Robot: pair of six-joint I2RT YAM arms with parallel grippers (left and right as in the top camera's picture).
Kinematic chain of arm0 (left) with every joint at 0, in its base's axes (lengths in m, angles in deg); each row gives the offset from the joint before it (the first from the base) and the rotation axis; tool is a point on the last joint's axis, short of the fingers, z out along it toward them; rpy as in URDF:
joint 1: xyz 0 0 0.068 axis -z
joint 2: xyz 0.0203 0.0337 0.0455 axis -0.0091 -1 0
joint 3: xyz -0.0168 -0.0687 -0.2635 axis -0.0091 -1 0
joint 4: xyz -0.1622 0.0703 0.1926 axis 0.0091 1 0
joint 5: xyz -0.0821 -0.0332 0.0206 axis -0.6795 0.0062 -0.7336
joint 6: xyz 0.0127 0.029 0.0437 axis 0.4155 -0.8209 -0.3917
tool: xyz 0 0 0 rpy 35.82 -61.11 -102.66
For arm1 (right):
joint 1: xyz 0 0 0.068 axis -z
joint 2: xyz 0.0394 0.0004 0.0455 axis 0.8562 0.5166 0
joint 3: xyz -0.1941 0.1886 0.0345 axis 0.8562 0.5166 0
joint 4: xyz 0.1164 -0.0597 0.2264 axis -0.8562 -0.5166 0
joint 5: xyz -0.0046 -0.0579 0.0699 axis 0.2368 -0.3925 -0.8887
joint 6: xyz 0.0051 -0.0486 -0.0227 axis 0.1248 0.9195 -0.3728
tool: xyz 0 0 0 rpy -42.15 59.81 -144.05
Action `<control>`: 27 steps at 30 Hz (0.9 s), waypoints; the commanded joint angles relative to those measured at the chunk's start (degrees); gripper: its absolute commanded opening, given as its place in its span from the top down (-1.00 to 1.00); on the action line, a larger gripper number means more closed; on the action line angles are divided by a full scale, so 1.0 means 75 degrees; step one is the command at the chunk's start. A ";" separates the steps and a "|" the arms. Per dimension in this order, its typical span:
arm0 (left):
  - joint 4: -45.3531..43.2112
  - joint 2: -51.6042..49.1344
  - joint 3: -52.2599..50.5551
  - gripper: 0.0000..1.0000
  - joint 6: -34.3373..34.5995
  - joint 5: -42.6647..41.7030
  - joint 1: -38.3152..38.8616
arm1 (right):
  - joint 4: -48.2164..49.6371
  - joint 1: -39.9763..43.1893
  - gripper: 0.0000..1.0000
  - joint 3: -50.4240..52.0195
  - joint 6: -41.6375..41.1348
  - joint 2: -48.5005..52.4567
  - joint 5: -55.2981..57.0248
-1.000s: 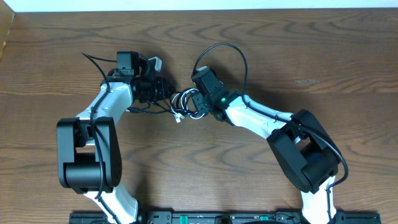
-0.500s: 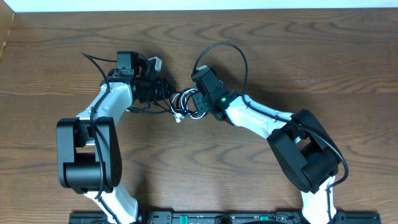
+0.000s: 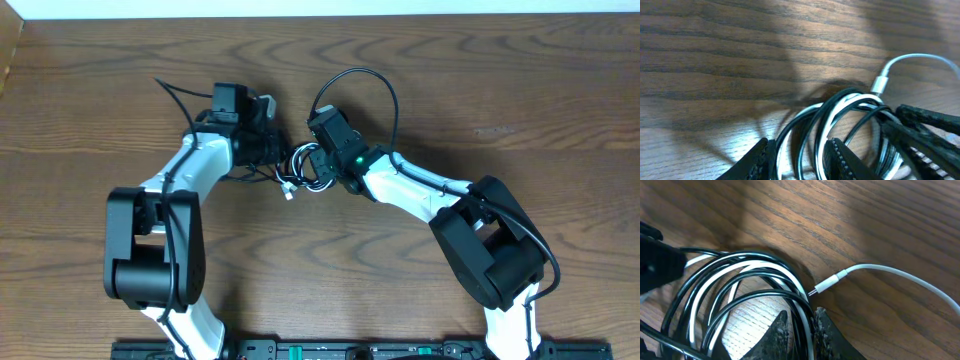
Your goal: Untangle cables
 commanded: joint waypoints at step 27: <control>0.0061 -0.0283 -0.0055 0.77 0.0102 0.2617 0.0181 | 0.0000 -0.0052 0.70 0.0020 -0.0006 0.0064 0.0093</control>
